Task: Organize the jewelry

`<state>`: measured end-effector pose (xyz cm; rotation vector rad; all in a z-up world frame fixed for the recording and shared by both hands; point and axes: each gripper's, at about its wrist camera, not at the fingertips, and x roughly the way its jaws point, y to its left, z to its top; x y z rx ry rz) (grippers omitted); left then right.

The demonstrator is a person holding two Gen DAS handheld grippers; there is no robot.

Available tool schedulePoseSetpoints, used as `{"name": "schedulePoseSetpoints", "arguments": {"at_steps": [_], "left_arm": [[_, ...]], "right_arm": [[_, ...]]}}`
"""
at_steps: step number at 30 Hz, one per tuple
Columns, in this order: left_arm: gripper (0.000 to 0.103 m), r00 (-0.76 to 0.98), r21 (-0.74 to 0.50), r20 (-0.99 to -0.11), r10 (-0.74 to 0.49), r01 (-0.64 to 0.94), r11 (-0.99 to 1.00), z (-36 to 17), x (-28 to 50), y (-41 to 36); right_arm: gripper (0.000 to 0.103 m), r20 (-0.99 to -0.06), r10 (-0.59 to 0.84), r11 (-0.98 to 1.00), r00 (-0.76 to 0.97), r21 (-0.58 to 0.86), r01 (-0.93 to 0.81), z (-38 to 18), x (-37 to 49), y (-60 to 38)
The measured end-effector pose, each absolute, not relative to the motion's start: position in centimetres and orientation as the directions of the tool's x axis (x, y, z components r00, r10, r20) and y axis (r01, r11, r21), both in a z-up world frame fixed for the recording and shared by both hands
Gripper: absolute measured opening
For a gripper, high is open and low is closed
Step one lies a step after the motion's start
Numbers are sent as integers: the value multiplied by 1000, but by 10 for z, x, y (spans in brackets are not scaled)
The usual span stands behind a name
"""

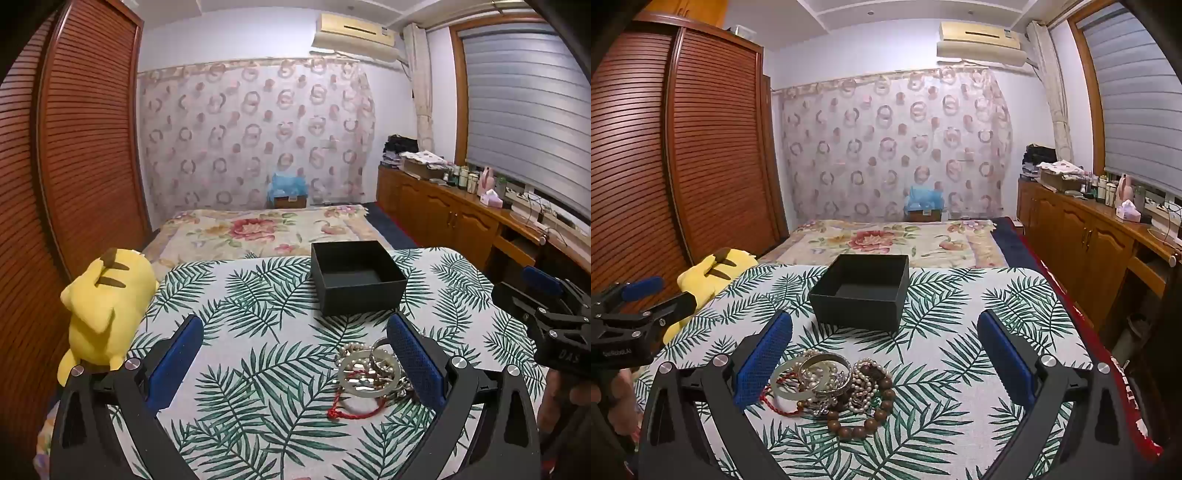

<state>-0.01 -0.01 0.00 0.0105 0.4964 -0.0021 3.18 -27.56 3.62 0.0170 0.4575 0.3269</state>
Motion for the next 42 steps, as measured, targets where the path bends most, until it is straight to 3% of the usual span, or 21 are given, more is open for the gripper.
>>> {"name": "schedulePoseSetpoints", "arguments": {"at_steps": [42], "left_arm": [[96, 889, 8, -458, -1, 5, 1000, 4, -2, -3]], "right_arm": [[100, -425, 317, 947, 848, 93, -307, 38, 31, -276]]}}
